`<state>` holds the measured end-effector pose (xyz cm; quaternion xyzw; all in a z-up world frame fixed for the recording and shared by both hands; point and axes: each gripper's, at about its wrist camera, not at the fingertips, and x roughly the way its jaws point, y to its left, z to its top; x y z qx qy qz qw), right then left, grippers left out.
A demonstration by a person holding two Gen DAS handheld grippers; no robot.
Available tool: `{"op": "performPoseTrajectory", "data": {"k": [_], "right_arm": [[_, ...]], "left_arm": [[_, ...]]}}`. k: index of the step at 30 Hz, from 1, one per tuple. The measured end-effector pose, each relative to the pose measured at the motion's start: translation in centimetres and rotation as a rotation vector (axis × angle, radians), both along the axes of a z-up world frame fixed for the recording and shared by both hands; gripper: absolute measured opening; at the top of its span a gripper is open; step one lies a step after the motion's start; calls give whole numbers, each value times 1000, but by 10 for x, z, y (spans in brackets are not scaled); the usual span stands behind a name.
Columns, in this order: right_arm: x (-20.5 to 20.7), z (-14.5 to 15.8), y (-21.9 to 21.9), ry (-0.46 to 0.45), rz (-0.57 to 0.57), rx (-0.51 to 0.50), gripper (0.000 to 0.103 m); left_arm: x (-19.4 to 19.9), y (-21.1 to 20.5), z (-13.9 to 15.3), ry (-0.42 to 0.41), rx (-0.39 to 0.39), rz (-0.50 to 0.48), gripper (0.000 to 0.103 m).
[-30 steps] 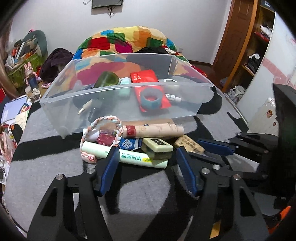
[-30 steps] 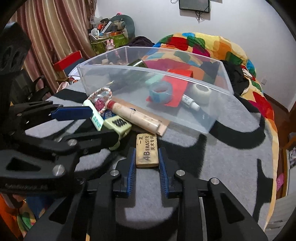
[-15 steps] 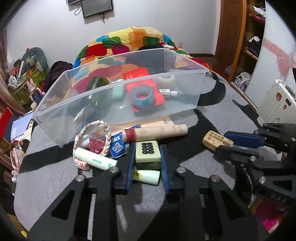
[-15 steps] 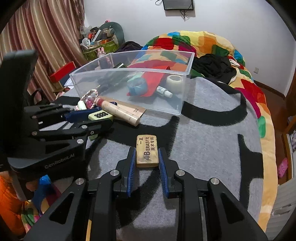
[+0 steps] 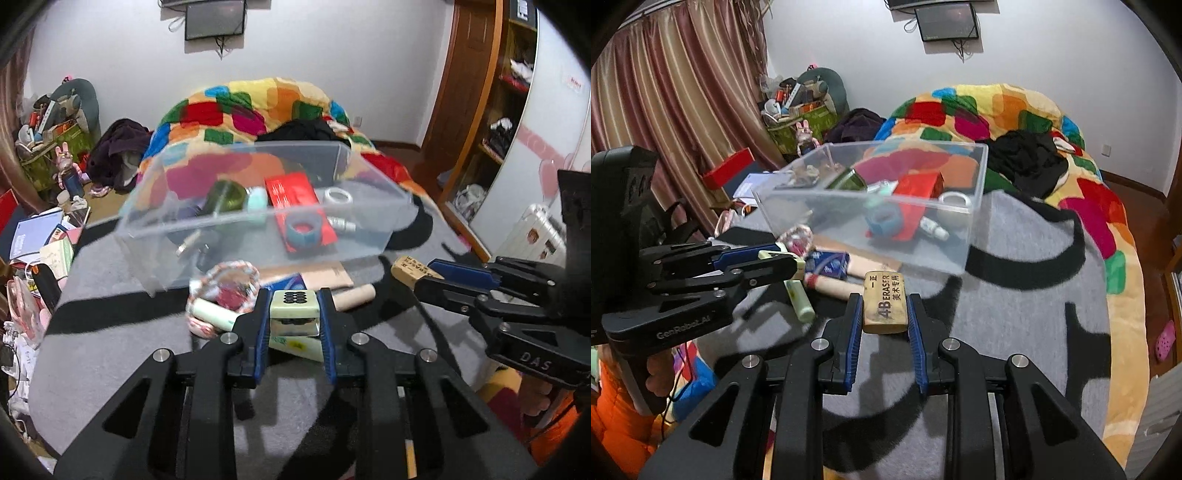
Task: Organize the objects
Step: 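Carry the eraser and block over the clear box and release both inside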
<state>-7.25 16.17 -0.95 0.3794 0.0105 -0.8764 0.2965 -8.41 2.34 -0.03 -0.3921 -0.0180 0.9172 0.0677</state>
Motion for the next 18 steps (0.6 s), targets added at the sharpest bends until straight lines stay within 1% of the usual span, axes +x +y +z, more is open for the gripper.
{"op": "performPoseTrajectory", "data": {"k": [8,15,18], "right_arm": [[-15,21,-13,35,-10,-39,22],[-42,33,-24,49,-40,-47,22],[-54,34,-27,43,-63,-46,22]], "left_arm": [[-6,-22,28,70,38,47,24],[-20,-35,45,118,59,83,24],[-35,-38,45,113,60,100,24]]}}
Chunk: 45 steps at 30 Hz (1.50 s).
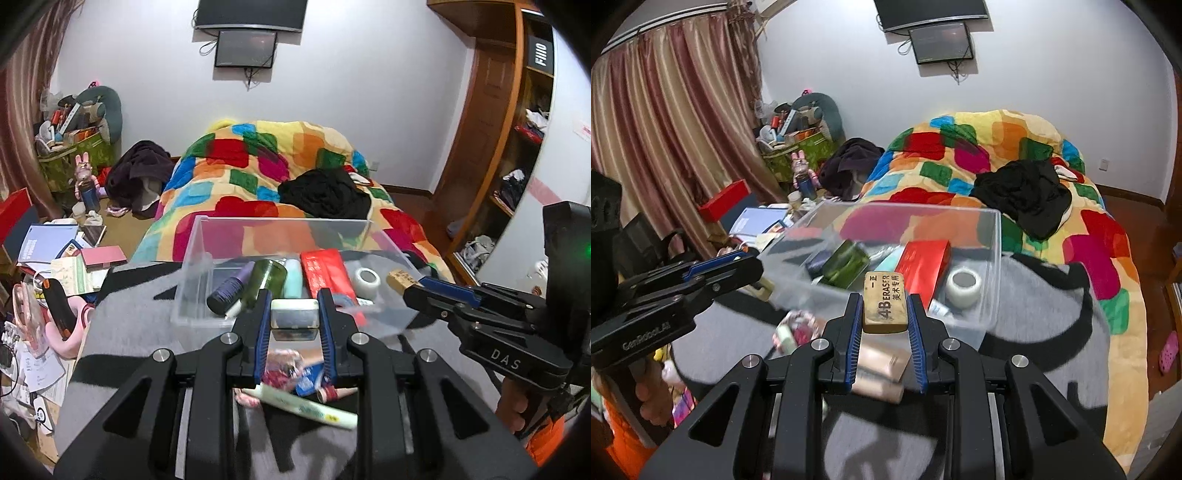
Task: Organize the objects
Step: 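Carry the eraser and block over the clear box and release both inside, then grasp the white roll-on tube with the left tool while the right tool grasps the beige cylinder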
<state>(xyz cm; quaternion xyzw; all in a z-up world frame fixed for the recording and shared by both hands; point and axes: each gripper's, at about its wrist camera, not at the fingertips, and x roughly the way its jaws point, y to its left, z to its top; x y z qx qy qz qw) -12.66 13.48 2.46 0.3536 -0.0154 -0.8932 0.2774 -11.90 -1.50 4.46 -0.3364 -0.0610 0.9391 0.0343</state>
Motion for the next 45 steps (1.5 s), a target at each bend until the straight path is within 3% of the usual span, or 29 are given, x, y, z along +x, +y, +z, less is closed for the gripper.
{"op": "performPoseTrajectory", "data": {"k": [11,18,26,30,33,41,45], "right_arm": [[-42,-19,-16,-73,-40,54,22],[-46,-27,-20,-97,-28,78,22],[-29,-18,-16,-56,2,82,28],[-14,-15,-15,-41,38,76,29],[-1,-16,-14,-21,57,93,35],[26,-33,-3,-53,93,120,36],[34,-46,-3,-76,104,147,40]], "left_arm": [[-53,-10,-25,-73,38,32,24],[-61,-3,-45,-135,33,2,24],[-41,-7,-34,-105,35,-11,25],[-25,-6,-32,-100,15,-4,32],[-11,-1,-35,-96,-12,12,46],[3,21,-74,-191,-50,33,55],[12,31,-87,-184,-171,104,57]]}}
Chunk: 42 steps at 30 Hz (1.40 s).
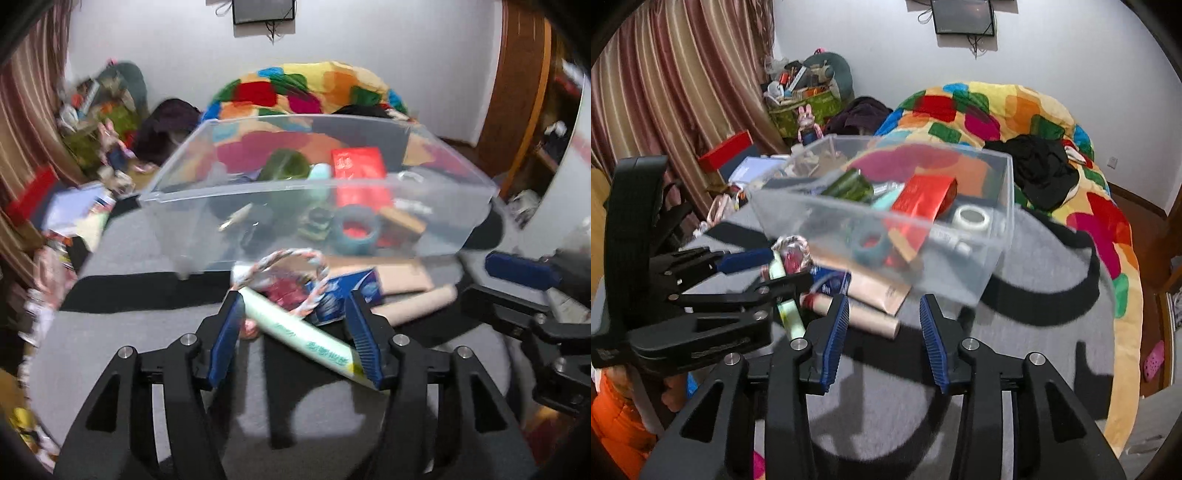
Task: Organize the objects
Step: 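Grasp the white roll-on tube with the left tool while the right tool grasps the beige cylinder, then carry the white tube and beige cylinder over the clear box and release both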
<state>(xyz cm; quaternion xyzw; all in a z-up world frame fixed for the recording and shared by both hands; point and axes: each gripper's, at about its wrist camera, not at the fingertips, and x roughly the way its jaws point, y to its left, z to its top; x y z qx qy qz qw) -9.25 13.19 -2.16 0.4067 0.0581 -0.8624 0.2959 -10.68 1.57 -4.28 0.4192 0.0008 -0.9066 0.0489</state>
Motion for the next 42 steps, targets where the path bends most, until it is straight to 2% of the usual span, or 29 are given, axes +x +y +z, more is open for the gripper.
{"op": "performPoseTrajectory", "data": {"k": [4,9,10,14,17,20,24,25,27,28,29,30,32,42], "right_arm": [[4,-9,1,-14,10,14,47],[5,-9,-1,1,19,23,56],[5,-9,-3,7,22,28,57],[1,-8,-19,43,65,82,66],[-5,-11,-38,56,131,140,66],[-10,-17,-50,42,168,170,66],[-16,-26,-52,-18,165,151,65],[-16,-28,-51,-27,164,150,63],[-11,-29,-48,-21,161,158,47],[-9,-29,-46,-24,161,155,42],[-7,-27,-42,-35,162,143,32],[-6,-27,-41,-48,167,133,22],[-2,-25,-36,-74,181,100,14],[28,-24,-28,-101,197,4,14]], "left_arm": [[16,-10,-3,6,1,4,58],[36,-29,-13,-32,-12,3,59],[40,-32,-14,-17,-3,3,60],[49,-39,-14,-12,3,-5,60],[47,-42,-14,-16,34,-8,59],[41,-42,-14,-17,57,-19,50],[37,-37,-13,-8,58,-45,34],[38,-35,-13,-4,54,-60,29],[41,-33,-13,1,44,-79,23],[43,-32,-13,3,44,-91,19],[45,-32,-13,4,47,-100,16],[46,-31,-13,5,50,-109,15],[50,-32,-12,6,57,-123,15],[64,-39,-4,20,107,-134,15]]}}
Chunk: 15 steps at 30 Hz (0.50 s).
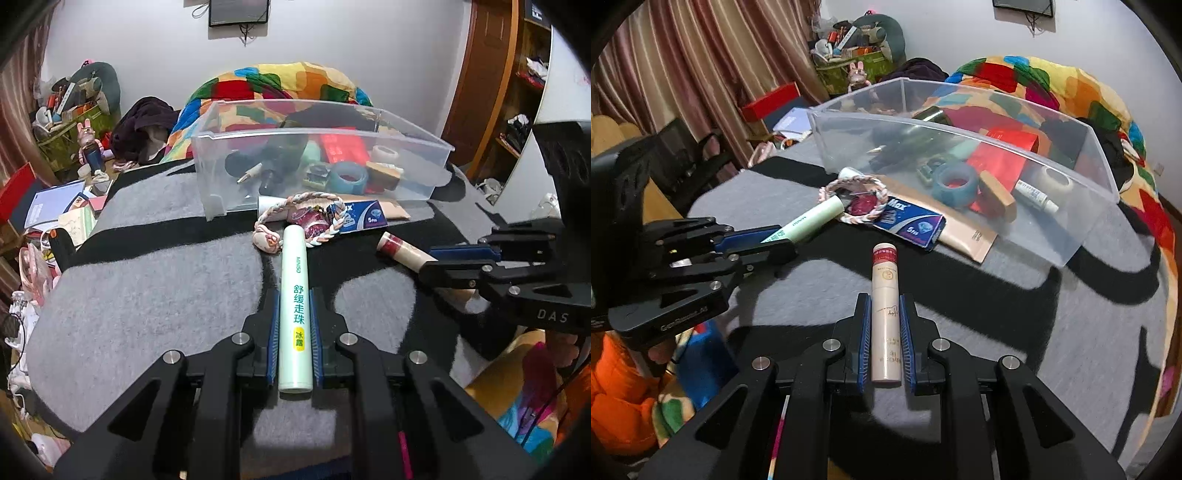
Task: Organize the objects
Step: 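Carry the white tube and beige cylinder over the clear box and release both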
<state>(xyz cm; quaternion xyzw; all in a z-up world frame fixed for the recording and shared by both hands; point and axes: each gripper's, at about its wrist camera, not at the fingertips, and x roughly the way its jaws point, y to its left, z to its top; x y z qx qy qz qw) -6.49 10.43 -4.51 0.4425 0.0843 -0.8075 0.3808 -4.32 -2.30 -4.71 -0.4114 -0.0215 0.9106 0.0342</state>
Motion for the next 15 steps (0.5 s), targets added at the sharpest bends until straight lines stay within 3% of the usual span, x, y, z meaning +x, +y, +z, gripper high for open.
{"op": "performPoseTrajectory", "data": {"k": [15], "right_arm": [[-2,62,14,119,-133,-147,14]], "left_arm": [[1,2,58,148,25,-2,15]]}}
